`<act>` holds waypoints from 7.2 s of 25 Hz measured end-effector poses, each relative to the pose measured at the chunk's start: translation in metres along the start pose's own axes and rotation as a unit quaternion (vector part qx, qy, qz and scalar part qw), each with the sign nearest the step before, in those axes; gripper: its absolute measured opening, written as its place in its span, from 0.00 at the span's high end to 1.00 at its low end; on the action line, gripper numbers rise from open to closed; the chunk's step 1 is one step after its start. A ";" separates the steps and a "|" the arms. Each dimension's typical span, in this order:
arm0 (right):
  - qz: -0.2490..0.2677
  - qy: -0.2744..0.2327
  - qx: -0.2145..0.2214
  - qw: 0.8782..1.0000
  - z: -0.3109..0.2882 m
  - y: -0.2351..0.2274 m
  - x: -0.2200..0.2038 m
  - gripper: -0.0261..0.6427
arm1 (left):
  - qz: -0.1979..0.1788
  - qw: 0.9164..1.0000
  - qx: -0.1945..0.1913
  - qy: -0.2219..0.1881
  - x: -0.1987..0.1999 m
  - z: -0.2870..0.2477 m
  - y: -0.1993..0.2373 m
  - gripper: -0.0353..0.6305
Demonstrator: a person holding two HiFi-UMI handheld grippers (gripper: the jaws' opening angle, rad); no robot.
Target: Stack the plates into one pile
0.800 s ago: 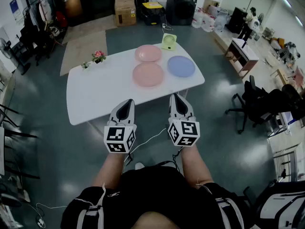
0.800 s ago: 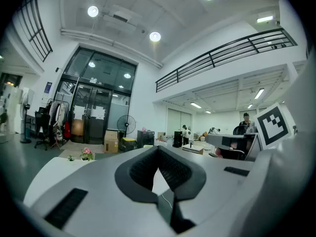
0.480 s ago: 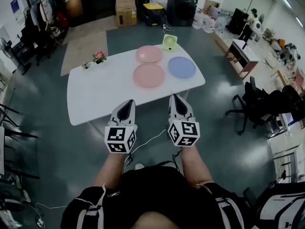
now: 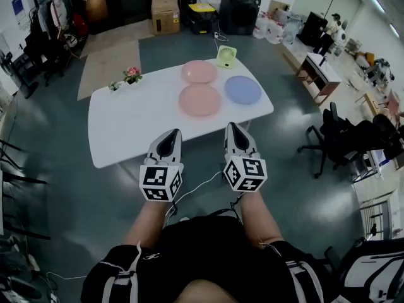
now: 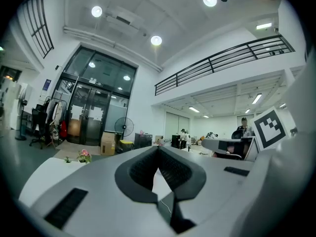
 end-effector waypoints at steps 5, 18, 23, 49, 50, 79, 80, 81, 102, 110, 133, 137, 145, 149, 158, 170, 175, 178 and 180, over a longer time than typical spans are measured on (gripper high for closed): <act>-0.001 -0.006 -0.007 1.000 -0.010 0.023 -0.006 0.94 | 0.000 1.000 -0.011 -0.002 -0.004 0.007 0.023 0.93; -0.006 0.006 0.013 1.000 -0.081 -0.021 -0.018 0.94 | 0.002 1.000 0.015 0.002 -0.019 -0.059 0.040 0.93; -0.015 0.006 0.036 0.999 -0.143 -0.116 -0.023 0.94 | -0.007 0.999 0.047 0.004 -0.034 -0.159 0.013 0.93; -0.001 0.073 0.261 0.963 -0.385 -0.384 0.006 0.94 | 0.018 0.977 0.212 0.025 -0.029 -0.512 -0.089 0.93; 0.001 0.074 0.262 0.962 -0.391 -0.379 0.004 0.94 | 0.019 0.976 0.215 0.025 -0.030 -0.511 -0.082 0.93; -0.198 0.521 0.131 0.820 -0.471 -0.353 -0.319 0.67 | 0.067 0.934 0.344 0.073 -0.098 -0.464 0.009 0.93; -0.217 0.534 0.125 0.808 -0.469 -0.353 -0.327 0.67 | 0.068 0.932 0.348 0.074 -0.100 -0.461 0.009 0.93; -0.235 0.545 0.118 0.796 -0.468 -0.352 -0.335 0.67 | 0.069 0.930 0.352 0.076 -0.101 -0.458 0.008 0.93; -0.351 0.593 0.073 0.721 -0.468 -0.338 -0.346 0.88 | 0.063 0.924 0.368 0.082 -0.092 -0.440 0.008 0.93; -0.416 0.538 0.093 0.728 -0.470 -0.372 -0.272 0.87 | 0.060 0.940 0.326 0.076 -0.084 -0.470 -0.002 0.93; -0.500 0.416 -0.093 0.754 -0.431 -0.606 -0.243 0.82 | 0.036 0.984 0.152 0.085 -0.078 -0.597 -0.067 0.93; -0.495 0.421 -0.098 0.754 -0.426 -0.607 -0.257 0.82 | 0.034 0.984 0.149 0.087 -0.079 -0.596 -0.071 0.93; -0.399 0.448 -0.097 0.794 -0.424 -0.601 -0.268 0.82 | 0.034 0.983 0.156 0.088 -0.079 -0.590 -0.076 0.93; -0.279 0.458 -0.101 0.838 -0.423 -0.602 -0.263 0.77 | 0.036 0.983 0.157 0.088 -0.080 -0.587 -0.075 0.93; -0.101 0.310 -0.080 0.942 -0.442 -0.612 -0.153 0.75 | 0.040 0.985 0.143 0.089 -0.079 -0.604 -0.078 0.93; 0.029 -0.032 0.015 0.999 -0.432 -0.587 0.066 0.94 | 0.018 0.992 0.110 0.062 -0.051 -0.649 -0.107 0.93; 0.019 -0.028 0.010 0.999 -0.428 -0.612 0.064 0.94 | 0.008 0.992 0.107 0.067 -0.049 -0.664 -0.127 0.93; 0.006 -0.012 0.018 1.000 -0.432 -0.622 0.058 0.94 | 0.011 0.991 0.114 0.074 -0.054 -0.673 -0.134 0.93; 0.001 -0.002 0.027 1.000 -0.435 -0.624 0.056 0.94 | 0.018 0.990 0.116 0.080 -0.059 -0.677 -0.139 0.93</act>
Point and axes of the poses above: the fingertips, and each gripper's own axes: z backward along the fingers, y to its left, x out of its top, the point moved 1 cm from there along z, backward along the fingers, and after that the axes turned 1 degree about -z, right-handed, at the moved point
